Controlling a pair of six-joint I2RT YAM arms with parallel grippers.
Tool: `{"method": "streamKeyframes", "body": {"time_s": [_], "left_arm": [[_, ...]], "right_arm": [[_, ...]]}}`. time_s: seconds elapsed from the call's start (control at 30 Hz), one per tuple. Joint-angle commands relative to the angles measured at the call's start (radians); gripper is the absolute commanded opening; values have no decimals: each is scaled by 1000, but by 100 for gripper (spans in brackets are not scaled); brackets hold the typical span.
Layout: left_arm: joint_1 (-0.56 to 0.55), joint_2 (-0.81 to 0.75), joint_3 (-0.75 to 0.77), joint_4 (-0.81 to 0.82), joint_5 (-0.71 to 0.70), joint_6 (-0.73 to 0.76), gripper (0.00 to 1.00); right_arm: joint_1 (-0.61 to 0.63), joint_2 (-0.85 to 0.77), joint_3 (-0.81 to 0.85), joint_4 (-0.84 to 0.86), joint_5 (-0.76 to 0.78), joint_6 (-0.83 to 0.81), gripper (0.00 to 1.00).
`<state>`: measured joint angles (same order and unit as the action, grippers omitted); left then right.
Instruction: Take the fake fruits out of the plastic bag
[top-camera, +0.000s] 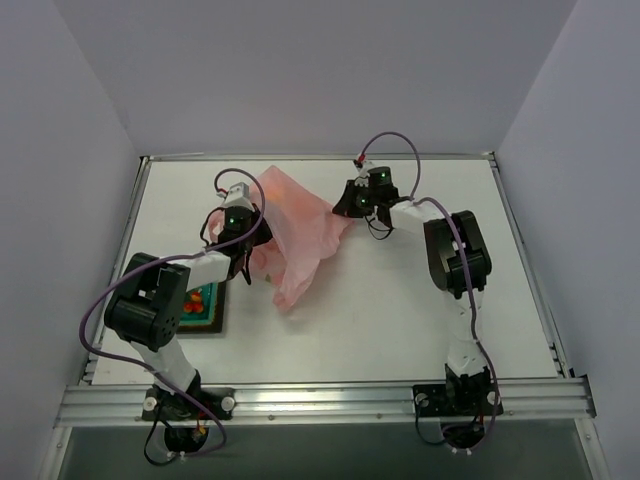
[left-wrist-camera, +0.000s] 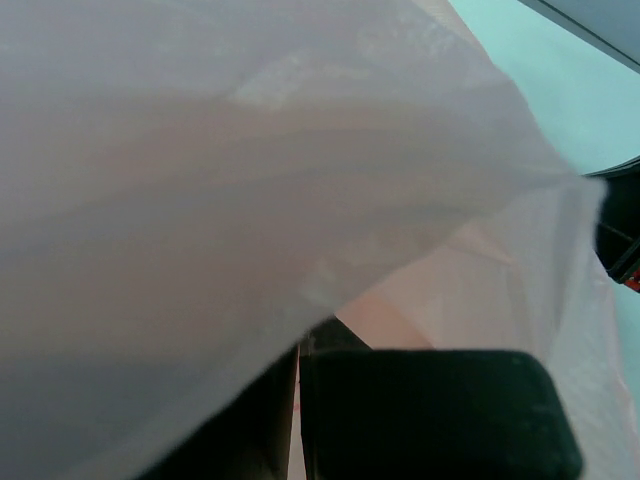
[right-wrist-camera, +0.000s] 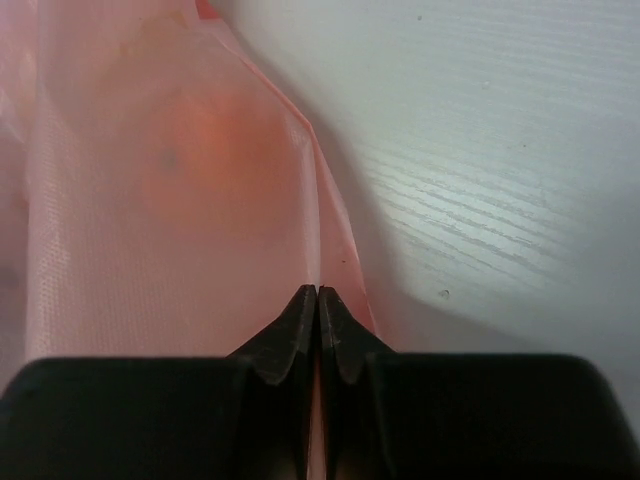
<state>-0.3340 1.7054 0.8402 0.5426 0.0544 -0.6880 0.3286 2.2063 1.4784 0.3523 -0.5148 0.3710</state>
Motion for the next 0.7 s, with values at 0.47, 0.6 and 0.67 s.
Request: {"method": "streamKeyframes", "body": {"time_s": [0.47,0.6,0.67], "left_arm": [[-14,-33,-18,74,-1,-36,2],[-19,-35,-21,63,-10,-33,2],[-19,-39,-21,59,-10,-27,2]], "right_arm": [[144,-353,-32,-45,243,-214,0],[142,-289,-23,-76,279,-210,0],[142,-296,-27,-76,289,-205,0]]}}
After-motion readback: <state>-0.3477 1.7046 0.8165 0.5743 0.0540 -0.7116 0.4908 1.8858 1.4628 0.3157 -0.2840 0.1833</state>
